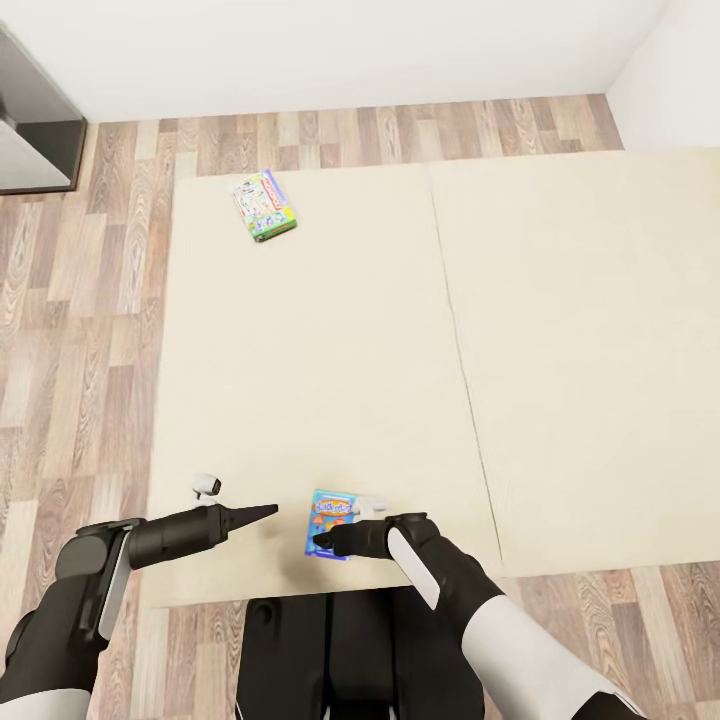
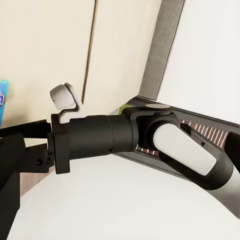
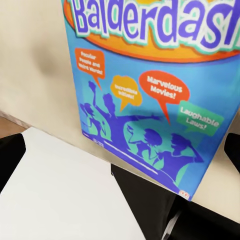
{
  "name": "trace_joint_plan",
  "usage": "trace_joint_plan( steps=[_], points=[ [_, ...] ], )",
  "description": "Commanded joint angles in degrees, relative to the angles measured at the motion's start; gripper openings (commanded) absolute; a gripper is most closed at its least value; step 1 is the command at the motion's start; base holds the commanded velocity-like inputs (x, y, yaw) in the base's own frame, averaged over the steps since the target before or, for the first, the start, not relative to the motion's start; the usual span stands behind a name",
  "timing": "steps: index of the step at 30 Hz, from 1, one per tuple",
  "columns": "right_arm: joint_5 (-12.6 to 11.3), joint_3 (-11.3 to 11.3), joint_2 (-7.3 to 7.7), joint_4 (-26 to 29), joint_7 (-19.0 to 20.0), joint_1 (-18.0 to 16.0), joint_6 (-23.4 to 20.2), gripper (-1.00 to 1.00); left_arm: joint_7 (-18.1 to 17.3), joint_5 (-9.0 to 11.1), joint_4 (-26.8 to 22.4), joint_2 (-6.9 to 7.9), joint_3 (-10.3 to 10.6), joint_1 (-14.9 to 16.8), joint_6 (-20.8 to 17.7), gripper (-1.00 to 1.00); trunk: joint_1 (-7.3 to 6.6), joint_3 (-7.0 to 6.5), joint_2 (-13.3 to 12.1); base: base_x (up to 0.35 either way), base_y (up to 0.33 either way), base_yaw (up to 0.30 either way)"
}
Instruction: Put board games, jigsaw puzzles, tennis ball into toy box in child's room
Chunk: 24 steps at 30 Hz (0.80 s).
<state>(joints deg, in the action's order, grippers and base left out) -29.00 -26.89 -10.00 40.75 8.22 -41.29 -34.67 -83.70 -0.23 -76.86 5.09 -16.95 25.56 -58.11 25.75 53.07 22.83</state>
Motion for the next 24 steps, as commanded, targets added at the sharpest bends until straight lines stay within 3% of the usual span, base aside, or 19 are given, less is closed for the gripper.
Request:
trace_joint_plan(
  steps=[1, 24],
  points=[
    [0.1, 0.0, 0.00, 0.0, 0.1, 0.0, -0.2, 1.00, -0.2, 0.0, 0.0, 0.01, 0.0, 0.0, -0.6, 1.00, 0.03, 0.05, 0.1, 0.000, 0.003, 0.000],
    [0.4, 0.0, 0.00, 0.7, 0.1, -0.5, -0.7, 1.00, -0.2, 0.0, 0.0, 0.07, -0.1, 0.0, -0.6, 1.00, 0.03, 0.05, 0.1, 0.000, 0.000, 0.000]
  ],
)
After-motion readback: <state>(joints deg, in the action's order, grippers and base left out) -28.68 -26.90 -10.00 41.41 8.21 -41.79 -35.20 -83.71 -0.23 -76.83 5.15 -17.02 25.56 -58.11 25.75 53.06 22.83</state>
